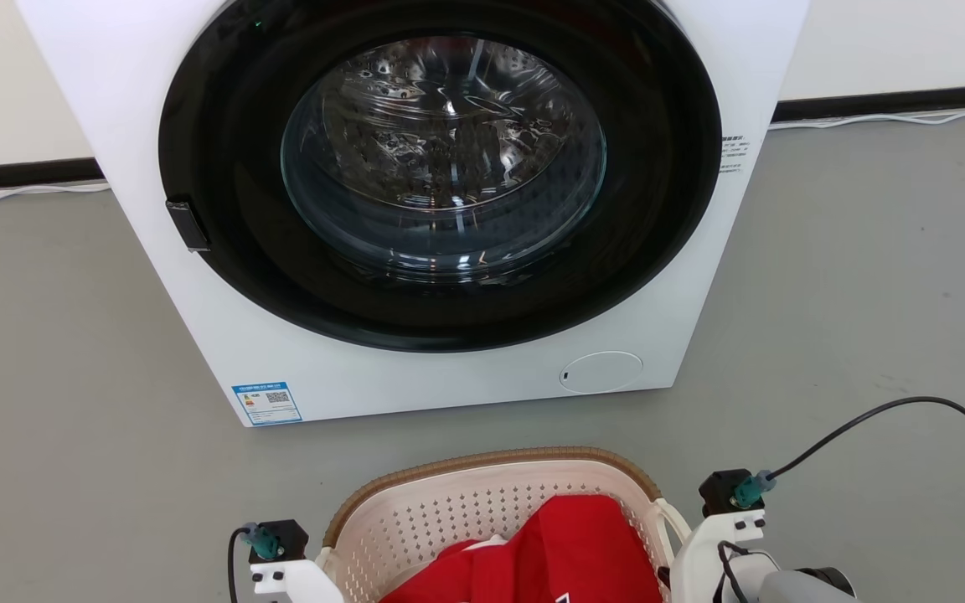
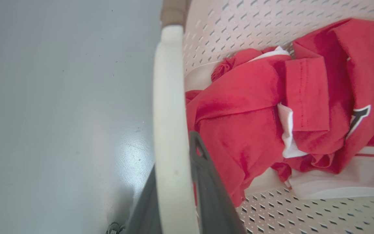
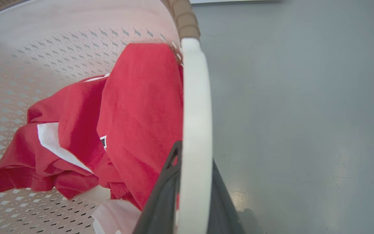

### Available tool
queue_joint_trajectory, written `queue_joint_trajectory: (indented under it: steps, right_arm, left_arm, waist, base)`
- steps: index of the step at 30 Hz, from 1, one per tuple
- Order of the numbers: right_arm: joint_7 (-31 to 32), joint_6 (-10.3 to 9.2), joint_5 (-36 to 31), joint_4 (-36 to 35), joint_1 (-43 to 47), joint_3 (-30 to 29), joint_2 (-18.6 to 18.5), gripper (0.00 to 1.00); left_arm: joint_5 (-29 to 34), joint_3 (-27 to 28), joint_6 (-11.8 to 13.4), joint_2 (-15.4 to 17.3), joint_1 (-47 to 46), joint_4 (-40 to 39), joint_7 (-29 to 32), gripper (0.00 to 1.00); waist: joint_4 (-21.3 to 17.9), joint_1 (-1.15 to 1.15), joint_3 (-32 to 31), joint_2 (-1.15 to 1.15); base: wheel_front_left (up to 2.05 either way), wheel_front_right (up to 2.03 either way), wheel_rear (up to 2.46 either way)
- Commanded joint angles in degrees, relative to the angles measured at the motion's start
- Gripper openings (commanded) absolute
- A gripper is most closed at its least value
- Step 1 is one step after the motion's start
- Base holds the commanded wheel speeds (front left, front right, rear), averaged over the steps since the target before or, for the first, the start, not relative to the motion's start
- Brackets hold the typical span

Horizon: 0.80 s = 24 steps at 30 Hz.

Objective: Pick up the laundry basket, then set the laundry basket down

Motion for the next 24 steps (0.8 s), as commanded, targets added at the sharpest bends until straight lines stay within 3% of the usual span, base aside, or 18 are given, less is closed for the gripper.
queue_joint_trajectory:
  steps: [1, 24]
  right_arm:
    - [-0.7, 0.92, 0.2, -0.7, -1.1, 0.8, 0.4, 0.0]
    - [-1.6, 0.92, 3.5, -0.5, -1.8, 4.4, 0.1, 0.0]
  left_arm:
    - [-0.3, 0.6, -0.4, 0.8, -1.4, -1.2, -0.8, 0.0]
    - [-3.2, -1.8, -0.4, 1.1, -1.7, 0.0, -2.1, 0.0]
  waist:
    - [0.0, 0.0, 0.0, 0.0]
    - [-0.2, 0.0, 0.2, 0.0]
  base:
    - [0.0, 0.0, 0.0]
    - [0.0, 0.0, 0.0]
